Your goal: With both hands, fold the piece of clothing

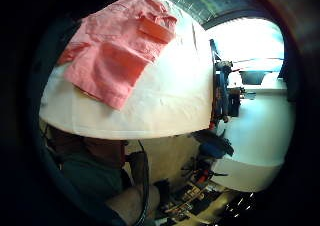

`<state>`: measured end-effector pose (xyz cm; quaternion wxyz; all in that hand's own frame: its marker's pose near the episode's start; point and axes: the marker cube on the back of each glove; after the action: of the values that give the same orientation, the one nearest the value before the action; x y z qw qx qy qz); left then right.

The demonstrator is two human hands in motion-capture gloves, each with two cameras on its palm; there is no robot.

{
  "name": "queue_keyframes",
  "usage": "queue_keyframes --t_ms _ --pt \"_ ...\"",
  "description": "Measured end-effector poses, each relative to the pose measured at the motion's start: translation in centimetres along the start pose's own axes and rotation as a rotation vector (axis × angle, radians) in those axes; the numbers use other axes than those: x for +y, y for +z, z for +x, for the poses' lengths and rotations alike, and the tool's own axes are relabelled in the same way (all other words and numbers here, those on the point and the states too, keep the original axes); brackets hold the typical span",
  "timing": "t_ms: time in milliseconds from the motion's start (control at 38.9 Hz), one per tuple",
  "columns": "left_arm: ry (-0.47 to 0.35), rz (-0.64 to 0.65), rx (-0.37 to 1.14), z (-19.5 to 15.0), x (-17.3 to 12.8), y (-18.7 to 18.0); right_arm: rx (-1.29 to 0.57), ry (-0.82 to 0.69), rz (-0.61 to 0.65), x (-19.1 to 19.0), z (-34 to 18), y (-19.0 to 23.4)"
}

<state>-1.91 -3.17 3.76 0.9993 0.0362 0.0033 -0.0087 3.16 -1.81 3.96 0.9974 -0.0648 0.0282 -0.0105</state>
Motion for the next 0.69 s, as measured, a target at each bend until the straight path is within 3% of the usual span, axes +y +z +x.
queue_keyframes --t_ms 180,283,360,540,694 --pt "-0.024 -0.135 -0.062 -1.6 -4.1 6.7 0.028 0.045 -0.144 -3.0 1.6 6.7" --pt "-0.006 -0.187 -0.083 -1.8 -5.4 8.5 0.034 0.058 -0.164 -4.8 2.1 9.7" --pt "0.017 -0.187 -0.072 -2.1 -6.2 9.4 0.025 0.052 -0.132 -4.3 2.0 8.9" --pt "0.051 -0.114 -0.083 -1.3 -5.1 6.5 -0.092 0.013 0.007 -5.9 2.4 9.2" --pt "0.044 0.044 -0.12 -1.3 -6.6 7.6 -0.064 0.035 0.169 -9.0 3.8 10.4"
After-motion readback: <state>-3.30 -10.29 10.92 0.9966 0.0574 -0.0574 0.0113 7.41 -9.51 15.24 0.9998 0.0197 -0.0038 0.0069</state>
